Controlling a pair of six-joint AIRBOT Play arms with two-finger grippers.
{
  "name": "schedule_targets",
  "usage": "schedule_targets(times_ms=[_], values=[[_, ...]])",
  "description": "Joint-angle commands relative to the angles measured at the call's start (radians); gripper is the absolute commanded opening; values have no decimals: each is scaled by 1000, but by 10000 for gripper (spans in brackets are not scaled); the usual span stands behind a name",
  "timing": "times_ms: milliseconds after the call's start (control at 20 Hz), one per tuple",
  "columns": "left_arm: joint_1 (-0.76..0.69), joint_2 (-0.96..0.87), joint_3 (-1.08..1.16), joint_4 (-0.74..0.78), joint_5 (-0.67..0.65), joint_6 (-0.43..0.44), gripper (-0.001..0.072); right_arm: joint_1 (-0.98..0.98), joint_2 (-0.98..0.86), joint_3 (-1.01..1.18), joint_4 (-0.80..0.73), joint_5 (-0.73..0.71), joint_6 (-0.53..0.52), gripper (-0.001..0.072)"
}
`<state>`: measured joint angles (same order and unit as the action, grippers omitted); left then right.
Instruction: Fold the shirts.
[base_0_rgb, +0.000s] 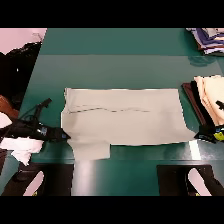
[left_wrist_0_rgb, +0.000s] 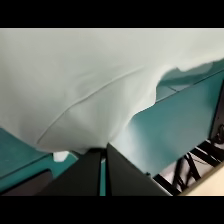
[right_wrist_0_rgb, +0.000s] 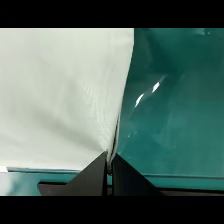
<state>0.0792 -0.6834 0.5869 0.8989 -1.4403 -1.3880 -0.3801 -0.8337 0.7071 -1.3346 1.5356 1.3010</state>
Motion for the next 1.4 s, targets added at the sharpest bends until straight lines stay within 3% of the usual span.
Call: schedule_targets(times_ms=[0, 450, 600, 800, 850, 900, 950, 1000, 1200, 1250, 1300, 1350], values=[[0, -19, 145, 77, 71, -27, 26, 58, -17, 98, -19, -16, 27, 17], [0, -569, 426, 80, 374, 11, 28, 298, -548, 552, -19, -138, 114, 17], [0, -713, 514, 42, 427, 67, 28, 324, -679, 669, -10, -140, 121, 19], [0, -806, 590, -17, 449, 87, 30, 301, -800, 782, 169, -143, 119, 20], [0, -807, 597, -17, 456, 87, 67, 288, -821, 800, 218, -150, 117, 60], [0, -807, 606, -17, 456, 86, 335, 274, -838, 816, 262, -151, 109, 239], [1, -807, 618, -17, 454, 85, 538, 258, -850, 828, 293, -148, 105, 382], [1, -806, 634, -17, 448, 85, 548, 240, -853, 832, 309, -145, 102, 412], [0, -803, 732, -17, 352, 86, 543, 152, -852, 830, 319, -40, 35, 412], [0, -803, 748, -19, 323, 86, 376, 134, -852, 830, 319, -17, 21, 412], [0, -803, 753, -23, 304, 87, 157, 116, -852, 830, 317, -5, 13, 424], [0, -803, 753, -34, 294, 87, 33, 97, -852, 825, 314, 1, 13, 519]])
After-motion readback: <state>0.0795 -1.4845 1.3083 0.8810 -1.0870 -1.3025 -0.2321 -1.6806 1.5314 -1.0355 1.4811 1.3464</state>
